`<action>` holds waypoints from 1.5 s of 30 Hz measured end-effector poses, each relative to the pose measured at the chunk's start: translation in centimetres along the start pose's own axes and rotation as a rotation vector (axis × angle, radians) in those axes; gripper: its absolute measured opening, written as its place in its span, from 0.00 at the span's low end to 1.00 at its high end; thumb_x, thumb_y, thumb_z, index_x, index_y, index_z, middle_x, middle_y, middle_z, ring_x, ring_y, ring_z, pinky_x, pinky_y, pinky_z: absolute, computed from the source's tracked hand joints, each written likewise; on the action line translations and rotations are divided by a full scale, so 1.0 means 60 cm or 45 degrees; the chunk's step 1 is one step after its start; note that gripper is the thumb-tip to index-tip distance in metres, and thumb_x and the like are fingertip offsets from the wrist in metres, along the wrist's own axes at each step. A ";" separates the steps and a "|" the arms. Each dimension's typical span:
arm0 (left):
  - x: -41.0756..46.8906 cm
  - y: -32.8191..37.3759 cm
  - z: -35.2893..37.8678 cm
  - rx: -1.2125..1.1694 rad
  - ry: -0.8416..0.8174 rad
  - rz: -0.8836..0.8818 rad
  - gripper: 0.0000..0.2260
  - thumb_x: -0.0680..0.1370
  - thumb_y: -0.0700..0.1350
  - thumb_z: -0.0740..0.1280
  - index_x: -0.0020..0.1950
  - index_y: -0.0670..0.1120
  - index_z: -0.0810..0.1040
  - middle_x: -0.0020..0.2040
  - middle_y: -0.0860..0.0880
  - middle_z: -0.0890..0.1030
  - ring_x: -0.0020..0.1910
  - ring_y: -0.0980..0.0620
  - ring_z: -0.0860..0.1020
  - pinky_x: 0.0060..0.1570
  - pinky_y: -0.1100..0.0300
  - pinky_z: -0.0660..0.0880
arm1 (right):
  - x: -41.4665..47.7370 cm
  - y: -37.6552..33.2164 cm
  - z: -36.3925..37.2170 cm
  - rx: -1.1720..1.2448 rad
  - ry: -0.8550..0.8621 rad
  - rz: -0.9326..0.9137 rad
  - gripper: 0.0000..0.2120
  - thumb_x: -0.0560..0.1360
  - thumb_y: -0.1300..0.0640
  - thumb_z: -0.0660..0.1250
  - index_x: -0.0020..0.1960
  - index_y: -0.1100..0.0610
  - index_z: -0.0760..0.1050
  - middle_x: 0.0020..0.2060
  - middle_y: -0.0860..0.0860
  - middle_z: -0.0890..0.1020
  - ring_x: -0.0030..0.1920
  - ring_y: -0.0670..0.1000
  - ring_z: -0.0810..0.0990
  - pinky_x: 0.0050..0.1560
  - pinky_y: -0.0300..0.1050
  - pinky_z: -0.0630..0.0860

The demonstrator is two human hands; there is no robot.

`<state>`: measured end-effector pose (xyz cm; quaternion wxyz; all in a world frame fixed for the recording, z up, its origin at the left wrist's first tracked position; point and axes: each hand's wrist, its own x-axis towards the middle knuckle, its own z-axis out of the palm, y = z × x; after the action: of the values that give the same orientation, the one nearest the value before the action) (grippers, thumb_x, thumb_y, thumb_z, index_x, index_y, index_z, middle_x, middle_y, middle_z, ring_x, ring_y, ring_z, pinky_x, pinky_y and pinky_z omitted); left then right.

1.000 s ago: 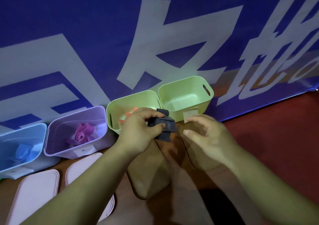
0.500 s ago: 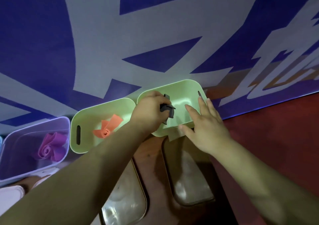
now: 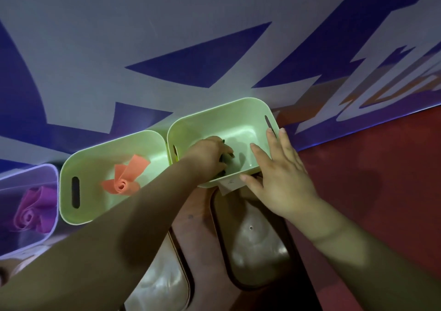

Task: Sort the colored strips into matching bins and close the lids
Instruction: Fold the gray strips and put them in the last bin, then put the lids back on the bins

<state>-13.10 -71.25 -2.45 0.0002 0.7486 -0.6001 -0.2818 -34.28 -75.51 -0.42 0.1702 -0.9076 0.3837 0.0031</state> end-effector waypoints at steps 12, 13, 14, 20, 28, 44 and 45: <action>-0.213 0.063 -0.015 -0.222 0.512 -0.028 0.20 0.74 0.50 0.72 0.65 0.51 0.78 0.65 0.47 0.76 0.63 0.44 0.74 0.62 0.54 0.72 | -0.117 -0.012 -0.007 0.124 0.240 -0.022 0.30 0.75 0.39 0.66 0.73 0.50 0.67 0.78 0.55 0.60 0.79 0.57 0.54 0.74 0.57 0.60; -0.241 0.074 0.001 -0.224 0.544 -0.050 0.21 0.74 0.51 0.71 0.67 0.52 0.76 0.67 0.46 0.74 0.65 0.44 0.72 0.64 0.52 0.71 | -0.137 -0.012 0.001 0.144 0.236 -0.002 0.30 0.75 0.39 0.66 0.73 0.50 0.68 0.77 0.55 0.60 0.78 0.57 0.56 0.74 0.57 0.61; -0.266 0.082 0.023 -0.224 0.574 -0.067 0.22 0.74 0.52 0.71 0.68 0.53 0.75 0.68 0.46 0.73 0.67 0.45 0.71 0.65 0.52 0.70 | -0.157 -0.012 0.011 0.167 0.220 0.024 0.30 0.75 0.40 0.67 0.73 0.50 0.68 0.77 0.55 0.60 0.78 0.57 0.57 0.74 0.56 0.62; -0.349 0.117 0.186 -0.500 0.368 -0.335 0.31 0.73 0.58 0.67 0.75 0.58 0.62 0.69 0.51 0.69 0.67 0.50 0.70 0.68 0.54 0.69 | -0.259 0.004 0.095 0.294 -0.177 0.291 0.33 0.74 0.42 0.68 0.76 0.49 0.62 0.78 0.56 0.60 0.76 0.60 0.60 0.73 0.54 0.63; -0.379 0.154 0.288 -0.832 0.150 -0.554 0.38 0.70 0.56 0.67 0.77 0.62 0.53 0.68 0.54 0.74 0.67 0.50 0.72 0.67 0.49 0.70 | -0.334 0.004 0.135 0.512 -0.390 0.391 0.38 0.74 0.43 0.67 0.79 0.48 0.54 0.80 0.52 0.55 0.78 0.53 0.58 0.73 0.44 0.61; -0.462 0.192 0.186 -1.579 0.549 -0.573 0.15 0.75 0.31 0.70 0.59 0.45 0.81 0.47 0.47 0.86 0.41 0.56 0.84 0.39 0.69 0.78 | -0.391 -0.012 0.059 0.648 -0.158 0.218 0.30 0.72 0.43 0.73 0.72 0.43 0.70 0.79 0.46 0.56 0.76 0.50 0.62 0.74 0.42 0.60; -0.467 0.189 0.178 -1.587 0.572 -0.550 0.15 0.75 0.32 0.70 0.60 0.44 0.81 0.49 0.47 0.86 0.44 0.55 0.85 0.40 0.69 0.78 | -0.394 -0.019 0.049 0.551 -0.085 0.166 0.28 0.72 0.42 0.72 0.71 0.43 0.72 0.79 0.48 0.58 0.77 0.50 0.59 0.74 0.40 0.57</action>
<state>-31.19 -45.61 4.22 0.4979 0.7517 -0.1498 -0.4057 -49.76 -57.43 0.39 0.3731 -0.8226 0.4273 -0.0381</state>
